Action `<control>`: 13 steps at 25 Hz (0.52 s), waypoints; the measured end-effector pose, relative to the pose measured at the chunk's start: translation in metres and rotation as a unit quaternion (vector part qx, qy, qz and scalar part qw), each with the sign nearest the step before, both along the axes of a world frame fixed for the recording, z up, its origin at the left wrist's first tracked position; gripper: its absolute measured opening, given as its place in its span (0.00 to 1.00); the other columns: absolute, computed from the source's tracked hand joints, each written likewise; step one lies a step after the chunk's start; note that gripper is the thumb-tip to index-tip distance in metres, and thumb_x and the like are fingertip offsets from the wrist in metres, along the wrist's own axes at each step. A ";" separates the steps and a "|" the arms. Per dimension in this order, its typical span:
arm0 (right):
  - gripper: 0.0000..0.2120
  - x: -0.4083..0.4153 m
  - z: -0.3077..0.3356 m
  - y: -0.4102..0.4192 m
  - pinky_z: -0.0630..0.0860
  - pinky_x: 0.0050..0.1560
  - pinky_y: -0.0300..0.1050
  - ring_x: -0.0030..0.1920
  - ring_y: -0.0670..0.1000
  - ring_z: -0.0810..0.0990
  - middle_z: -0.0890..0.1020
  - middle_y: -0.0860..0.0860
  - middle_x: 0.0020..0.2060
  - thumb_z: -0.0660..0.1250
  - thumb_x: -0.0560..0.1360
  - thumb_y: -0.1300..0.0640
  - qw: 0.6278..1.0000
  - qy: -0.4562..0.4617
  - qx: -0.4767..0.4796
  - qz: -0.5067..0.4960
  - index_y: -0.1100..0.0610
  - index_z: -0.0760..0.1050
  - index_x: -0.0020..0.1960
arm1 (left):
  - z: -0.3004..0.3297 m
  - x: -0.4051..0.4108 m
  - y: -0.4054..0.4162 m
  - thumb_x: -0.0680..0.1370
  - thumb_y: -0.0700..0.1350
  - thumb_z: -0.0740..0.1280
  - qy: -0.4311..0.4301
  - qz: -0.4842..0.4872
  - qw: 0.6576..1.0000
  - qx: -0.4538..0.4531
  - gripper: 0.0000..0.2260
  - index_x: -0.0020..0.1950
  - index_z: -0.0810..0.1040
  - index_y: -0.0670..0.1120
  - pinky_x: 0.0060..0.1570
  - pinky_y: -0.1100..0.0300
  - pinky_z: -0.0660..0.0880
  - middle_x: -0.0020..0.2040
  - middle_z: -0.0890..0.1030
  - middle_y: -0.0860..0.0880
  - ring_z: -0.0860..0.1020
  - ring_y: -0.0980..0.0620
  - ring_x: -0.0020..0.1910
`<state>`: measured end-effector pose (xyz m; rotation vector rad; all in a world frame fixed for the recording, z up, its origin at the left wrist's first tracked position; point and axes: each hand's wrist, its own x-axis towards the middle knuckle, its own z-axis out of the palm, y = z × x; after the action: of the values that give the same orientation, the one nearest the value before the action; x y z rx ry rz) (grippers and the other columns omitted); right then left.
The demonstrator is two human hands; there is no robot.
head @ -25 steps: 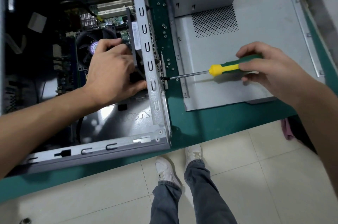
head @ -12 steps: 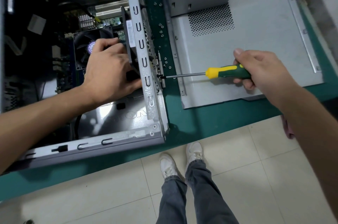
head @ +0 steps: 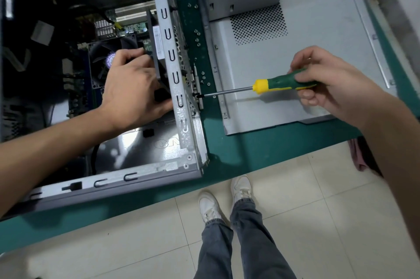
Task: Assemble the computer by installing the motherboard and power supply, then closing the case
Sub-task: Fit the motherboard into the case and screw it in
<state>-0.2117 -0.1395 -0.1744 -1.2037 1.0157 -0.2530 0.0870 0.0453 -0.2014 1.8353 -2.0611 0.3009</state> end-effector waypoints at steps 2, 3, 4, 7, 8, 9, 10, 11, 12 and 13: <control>0.07 0.000 0.000 0.001 0.59 0.22 0.39 0.25 0.48 0.64 0.74 0.54 0.33 0.63 0.80 0.58 1.000 0.021 -0.021 0.005 0.55 0.73 0.44 | 0.000 -0.001 0.000 0.82 0.64 0.48 0.004 0.000 1.000 -0.003 0.32 0.31 0.76 0.45 0.53 0.52 0.63 0.28 0.75 0.47 0.72 0.46 0.38; 0.10 0.003 -0.001 0.002 0.59 0.22 0.37 0.24 0.48 0.64 0.76 0.56 0.31 0.64 0.81 0.53 0.996 0.063 -0.059 0.007 0.56 0.74 0.43 | 0.000 0.000 0.000 0.82 0.64 0.49 0.006 0.000 1.000 -0.002 0.31 0.32 0.76 0.45 0.53 0.52 0.63 0.28 0.75 0.47 0.71 0.47 0.39; 0.13 0.006 -0.003 0.004 0.59 0.22 0.37 0.23 0.48 0.63 0.77 0.56 0.30 0.63 0.81 0.49 0.991 0.096 -0.091 0.008 0.56 0.74 0.42 | 0.000 0.000 0.000 0.81 0.65 0.49 0.008 -0.001 1.000 0.000 0.31 0.32 0.77 0.45 0.54 0.52 0.63 0.29 0.76 0.46 0.71 0.48 0.39; 0.06 0.005 -0.001 0.001 0.58 0.23 0.39 0.24 0.47 0.63 0.72 0.52 0.31 0.61 0.80 0.58 0.999 0.042 -0.024 -0.020 0.54 0.73 0.45 | 0.000 0.000 0.000 0.81 0.65 0.49 0.003 -0.001 1.000 0.004 0.32 0.32 0.77 0.45 0.54 0.51 0.63 0.29 0.76 0.46 0.74 0.46 0.39; 0.06 0.003 -0.001 0.000 0.57 0.23 0.39 0.25 0.47 0.62 0.71 0.52 0.33 0.61 0.79 0.62 0.999 -0.001 0.016 -0.037 0.52 0.72 0.46 | 0.001 0.000 0.000 0.81 0.65 0.48 0.000 0.000 1.000 0.004 0.32 0.32 0.77 0.45 0.54 0.51 0.63 0.29 0.76 0.47 0.76 0.43 0.37; 0.07 0.002 0.000 0.001 0.56 0.22 0.38 0.24 0.46 0.61 0.71 0.52 0.33 0.62 0.79 0.62 0.998 -0.020 0.032 -0.046 0.52 0.71 0.45 | 0.001 -0.001 0.000 0.81 0.65 0.48 -0.003 0.002 1.000 0.004 0.33 0.32 0.77 0.45 0.54 0.51 0.63 0.29 0.76 0.47 0.77 0.42 0.37; 0.08 0.003 -0.001 0.003 0.55 0.22 0.37 0.23 0.46 0.61 0.72 0.51 0.31 0.63 0.80 0.59 0.999 -0.001 0.011 -0.049 0.52 0.71 0.42 | 0.002 -0.001 0.000 0.81 0.65 0.48 -0.004 0.002 1.000 0.004 0.33 0.32 0.77 0.45 0.54 0.51 0.63 0.29 0.76 0.47 0.77 0.42 0.36; 0.10 0.006 -0.004 0.006 0.55 0.23 0.36 0.22 0.47 0.60 0.73 0.52 0.29 0.64 0.80 0.53 0.998 0.046 -0.030 -0.044 0.53 0.71 0.40 | 0.002 -0.001 0.001 0.81 0.65 0.48 -0.005 0.001 1.000 0.006 0.33 0.31 0.77 0.45 0.54 0.51 0.63 0.29 0.76 0.47 0.77 0.42 0.36; 0.14 0.008 -0.008 0.008 0.56 0.24 0.37 0.22 0.48 0.61 0.74 0.54 0.27 0.63 0.80 0.48 0.993 0.090 -0.065 -0.038 0.53 0.72 0.39 | 0.002 0.000 0.001 0.81 0.66 0.48 -0.006 0.001 1.000 0.008 0.33 0.31 0.76 0.45 0.54 0.51 0.63 0.29 0.75 0.48 0.77 0.43 0.36; 0.15 0.010 -0.009 0.009 0.56 0.26 0.38 0.23 0.49 0.61 0.75 0.56 0.27 0.64 0.79 0.46 0.991 0.110 -0.067 -0.039 0.54 0.73 0.39 | 0.003 0.000 0.001 0.81 0.66 0.48 -0.007 0.002 1.000 0.010 0.32 0.31 0.75 0.46 0.54 0.51 0.63 0.28 0.73 0.50 0.76 0.43 0.36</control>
<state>-0.2020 -0.1301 -0.1834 -1.3361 1.2554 -0.2565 0.0875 0.0461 -0.1988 1.8546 -2.0779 0.2964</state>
